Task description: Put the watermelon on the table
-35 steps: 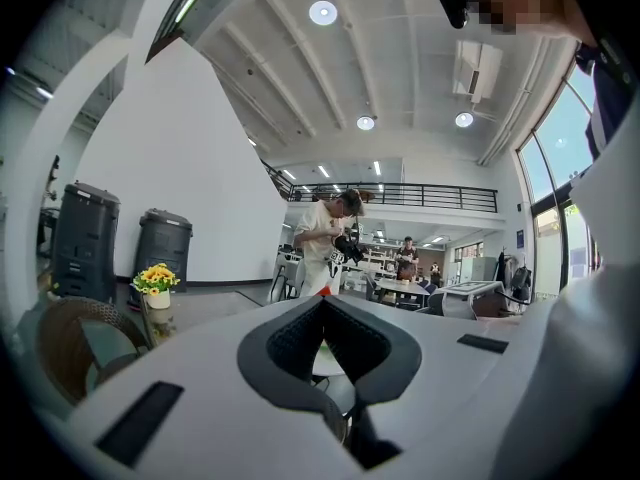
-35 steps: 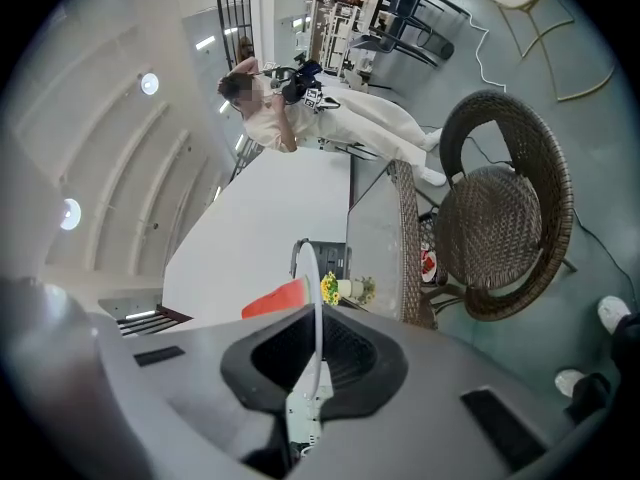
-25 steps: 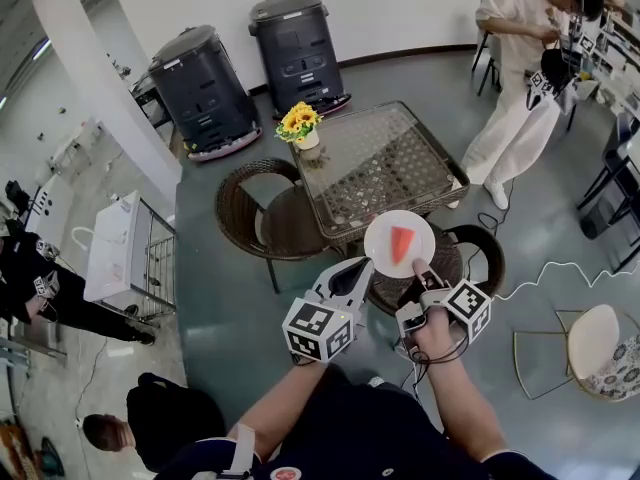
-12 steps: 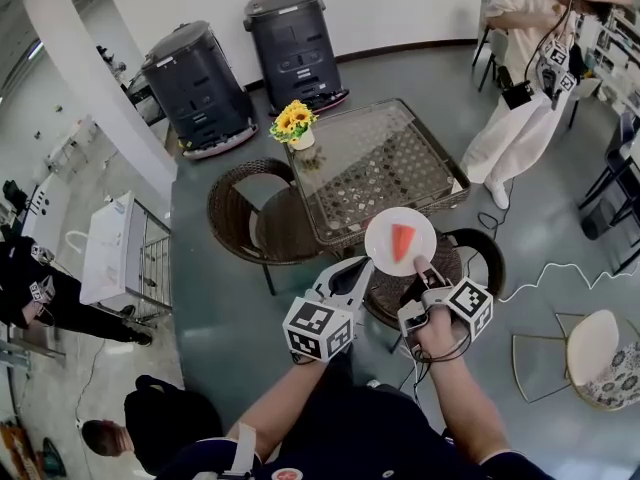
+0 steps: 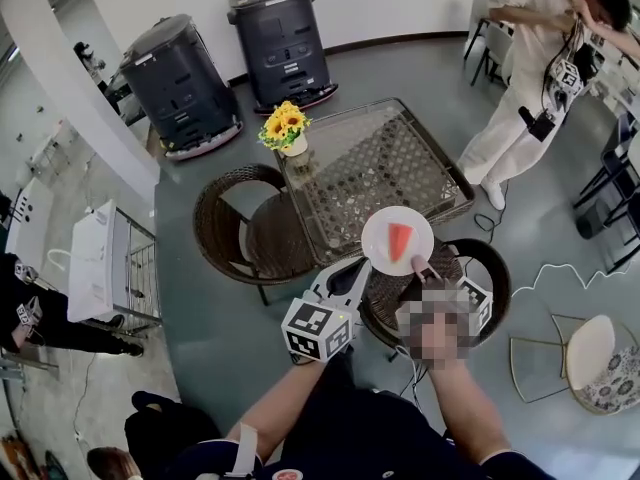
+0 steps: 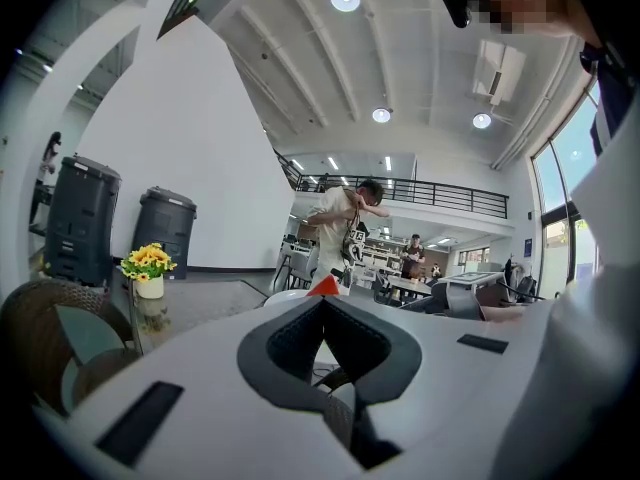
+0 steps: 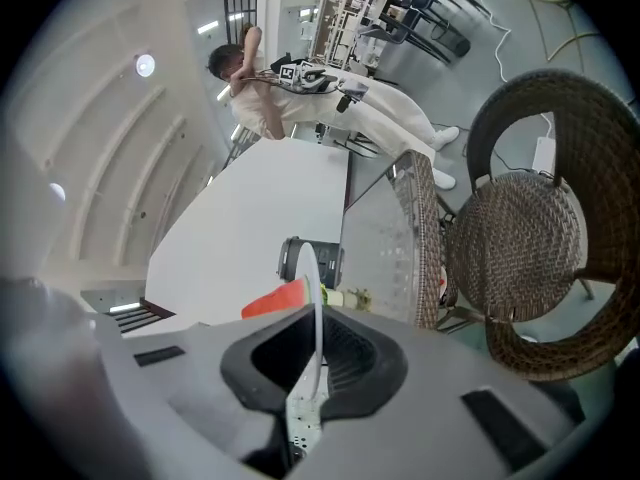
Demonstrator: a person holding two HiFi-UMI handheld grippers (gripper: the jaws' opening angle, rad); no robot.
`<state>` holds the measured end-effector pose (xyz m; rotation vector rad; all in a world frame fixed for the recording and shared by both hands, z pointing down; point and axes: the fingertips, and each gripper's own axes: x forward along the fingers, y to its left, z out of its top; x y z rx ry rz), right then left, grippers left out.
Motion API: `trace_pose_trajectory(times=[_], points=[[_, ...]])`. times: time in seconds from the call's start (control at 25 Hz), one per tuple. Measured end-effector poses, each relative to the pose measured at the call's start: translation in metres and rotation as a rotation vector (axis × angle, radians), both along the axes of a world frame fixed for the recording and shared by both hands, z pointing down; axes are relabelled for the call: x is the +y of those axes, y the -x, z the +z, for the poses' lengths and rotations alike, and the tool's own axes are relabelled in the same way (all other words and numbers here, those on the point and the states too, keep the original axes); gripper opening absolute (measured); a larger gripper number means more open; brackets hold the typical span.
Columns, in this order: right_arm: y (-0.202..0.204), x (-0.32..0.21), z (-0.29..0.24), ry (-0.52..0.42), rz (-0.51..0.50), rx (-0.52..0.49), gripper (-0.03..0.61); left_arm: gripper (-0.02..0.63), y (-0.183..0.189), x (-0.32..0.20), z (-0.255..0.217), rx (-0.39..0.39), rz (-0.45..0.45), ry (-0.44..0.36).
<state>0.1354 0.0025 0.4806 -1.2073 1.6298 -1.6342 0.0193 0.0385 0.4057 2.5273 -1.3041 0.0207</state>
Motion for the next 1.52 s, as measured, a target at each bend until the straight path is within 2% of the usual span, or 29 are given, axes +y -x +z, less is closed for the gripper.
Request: trace_pose_trajectory(times=[0.32,0.88,1.28,1.52], points=[[0.037,-0.062,0.015,0.032,0.024,0.015,0.009,0.005,0.038,-0.069,0.017,0.011,0.029,0.031],[0.076,-0.152,0.024,0.083,0.108,0.03,0.009,0.005,0.082,-0.167,0.028,0.025,0.093,0.081],[0.072,-0.186,0.03,0.086,0.151,0.057,0.009,0.005,0.09,-0.197,0.038,0.005,0.132,0.094],[0.058,-0.204,0.064,0.105,0.156,0.068,0.009,0.005,0.086,-0.206,0.07,-0.007,0.122,0.141]])
